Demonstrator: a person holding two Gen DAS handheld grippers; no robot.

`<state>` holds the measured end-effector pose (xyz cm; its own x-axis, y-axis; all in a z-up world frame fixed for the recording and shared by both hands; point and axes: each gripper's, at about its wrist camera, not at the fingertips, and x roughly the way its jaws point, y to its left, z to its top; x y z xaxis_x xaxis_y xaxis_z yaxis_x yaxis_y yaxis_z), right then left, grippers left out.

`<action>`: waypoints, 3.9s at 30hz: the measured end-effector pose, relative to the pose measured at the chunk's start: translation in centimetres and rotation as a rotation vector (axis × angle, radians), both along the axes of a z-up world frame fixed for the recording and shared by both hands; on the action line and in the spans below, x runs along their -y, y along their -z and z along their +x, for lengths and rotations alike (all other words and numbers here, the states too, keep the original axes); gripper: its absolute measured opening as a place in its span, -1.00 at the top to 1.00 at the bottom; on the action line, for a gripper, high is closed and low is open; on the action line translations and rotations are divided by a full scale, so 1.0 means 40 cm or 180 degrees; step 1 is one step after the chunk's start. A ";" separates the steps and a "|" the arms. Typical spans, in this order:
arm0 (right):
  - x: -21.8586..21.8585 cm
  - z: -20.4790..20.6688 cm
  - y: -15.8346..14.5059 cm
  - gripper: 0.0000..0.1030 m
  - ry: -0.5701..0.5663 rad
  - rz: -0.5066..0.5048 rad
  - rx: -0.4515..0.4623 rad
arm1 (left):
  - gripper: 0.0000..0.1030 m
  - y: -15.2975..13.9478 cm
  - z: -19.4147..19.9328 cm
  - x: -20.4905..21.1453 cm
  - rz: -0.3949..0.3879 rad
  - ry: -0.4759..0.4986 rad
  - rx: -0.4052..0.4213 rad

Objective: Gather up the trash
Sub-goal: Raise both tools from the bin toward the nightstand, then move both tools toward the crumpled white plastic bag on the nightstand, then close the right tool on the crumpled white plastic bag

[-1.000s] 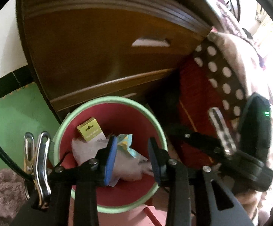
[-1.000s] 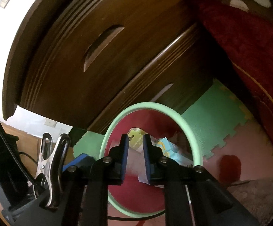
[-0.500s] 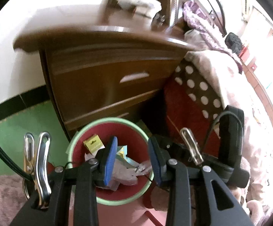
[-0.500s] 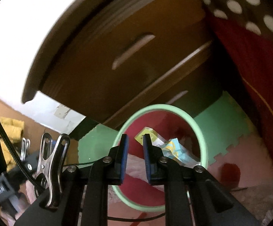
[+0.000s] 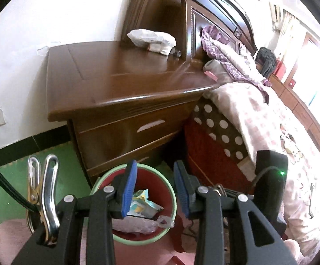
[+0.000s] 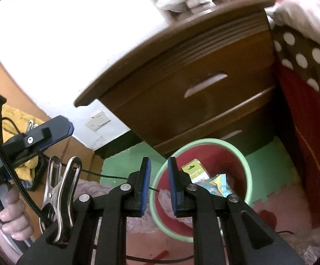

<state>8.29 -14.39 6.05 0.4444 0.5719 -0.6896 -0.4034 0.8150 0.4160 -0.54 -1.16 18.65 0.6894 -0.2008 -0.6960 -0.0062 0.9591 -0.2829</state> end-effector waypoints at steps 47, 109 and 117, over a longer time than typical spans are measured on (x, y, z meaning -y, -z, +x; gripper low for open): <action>0.097 0.156 -0.437 0.50 0.0337 -0.0058 0.1045 | -0.08 -0.332 0.319 0.077 0.0430 0.0029 0.0476; -0.085 1.039 -0.354 -0.22 0.0526 -0.0504 0.0711 | -0.38 -0.043 1.012 -0.181 -0.0634 -0.0509 0.0151; -0.098 1.070 -0.313 -0.22 0.0504 -0.0569 0.0587 | -0.38 -0.033 1.008 -0.214 -0.0830 -0.0596 0.0150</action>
<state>51.08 -10.47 18.56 0.6454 0.3623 -0.6725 -0.3209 0.9275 0.1918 39.78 7.41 19.98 0.7614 -0.2349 -0.6043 -0.1568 0.8377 -0.5232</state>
